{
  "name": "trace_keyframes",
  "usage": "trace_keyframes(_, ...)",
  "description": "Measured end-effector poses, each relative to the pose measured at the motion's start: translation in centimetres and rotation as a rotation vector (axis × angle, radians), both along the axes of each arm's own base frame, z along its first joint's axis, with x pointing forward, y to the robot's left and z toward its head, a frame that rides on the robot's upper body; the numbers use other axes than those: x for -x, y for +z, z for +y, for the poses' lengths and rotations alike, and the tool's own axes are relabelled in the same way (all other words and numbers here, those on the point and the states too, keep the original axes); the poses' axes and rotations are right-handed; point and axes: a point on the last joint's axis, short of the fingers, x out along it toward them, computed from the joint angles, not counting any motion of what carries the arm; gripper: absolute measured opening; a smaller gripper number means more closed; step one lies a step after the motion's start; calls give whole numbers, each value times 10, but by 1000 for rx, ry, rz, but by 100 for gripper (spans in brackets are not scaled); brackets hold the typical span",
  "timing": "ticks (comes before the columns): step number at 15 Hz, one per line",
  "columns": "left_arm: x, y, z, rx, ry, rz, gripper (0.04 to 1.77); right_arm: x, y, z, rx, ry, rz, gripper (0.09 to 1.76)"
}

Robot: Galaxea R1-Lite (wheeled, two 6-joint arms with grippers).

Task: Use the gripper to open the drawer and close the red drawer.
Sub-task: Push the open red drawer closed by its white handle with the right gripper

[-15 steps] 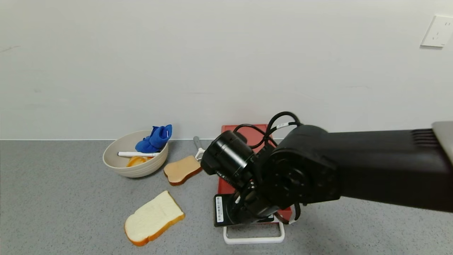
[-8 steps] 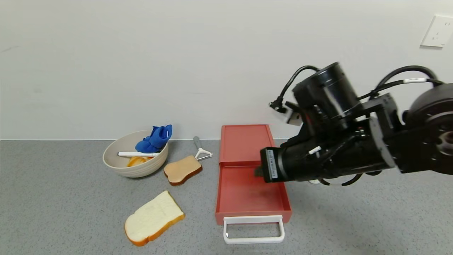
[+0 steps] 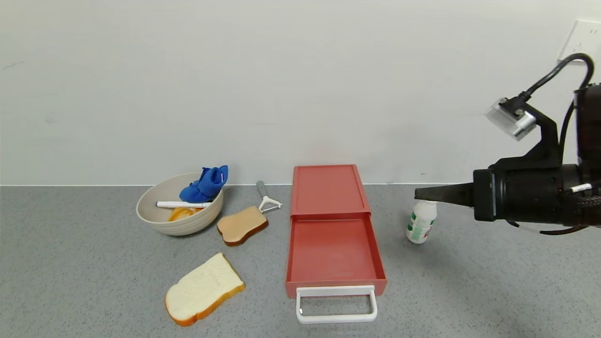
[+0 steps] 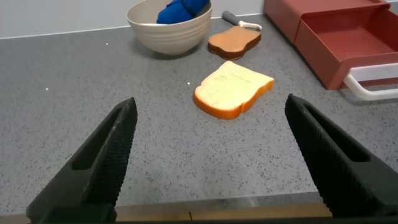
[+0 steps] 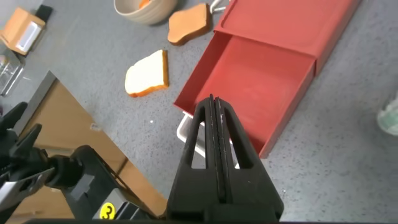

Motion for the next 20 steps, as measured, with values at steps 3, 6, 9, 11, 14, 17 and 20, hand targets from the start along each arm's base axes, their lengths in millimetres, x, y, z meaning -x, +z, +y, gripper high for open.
trace_keyframes(3,0,0,0,0,0,0,172,7,-5,-15,-25,-6,-53,11)
trace_keyframes(6,0,0,0,0,0,0,172,10,-8,-19,-24,-13,-49,11)
trace_keyframes(9,0,0,0,0,0,0,172,11,-8,-20,-25,-16,-46,11)
trace_keyframes(11,0,0,0,0,0,0,172,11,-13,-18,-13,-13,-21,11)
trace_keyframes(14,0,0,0,0,0,0,172,16,-26,-9,48,-16,75,11)
trace_keyframes(17,0,0,0,0,0,0,172,24,-41,13,141,-51,160,11)
trace_keyframes(20,0,0,0,0,0,0,172,32,-59,41,246,-59,263,11)
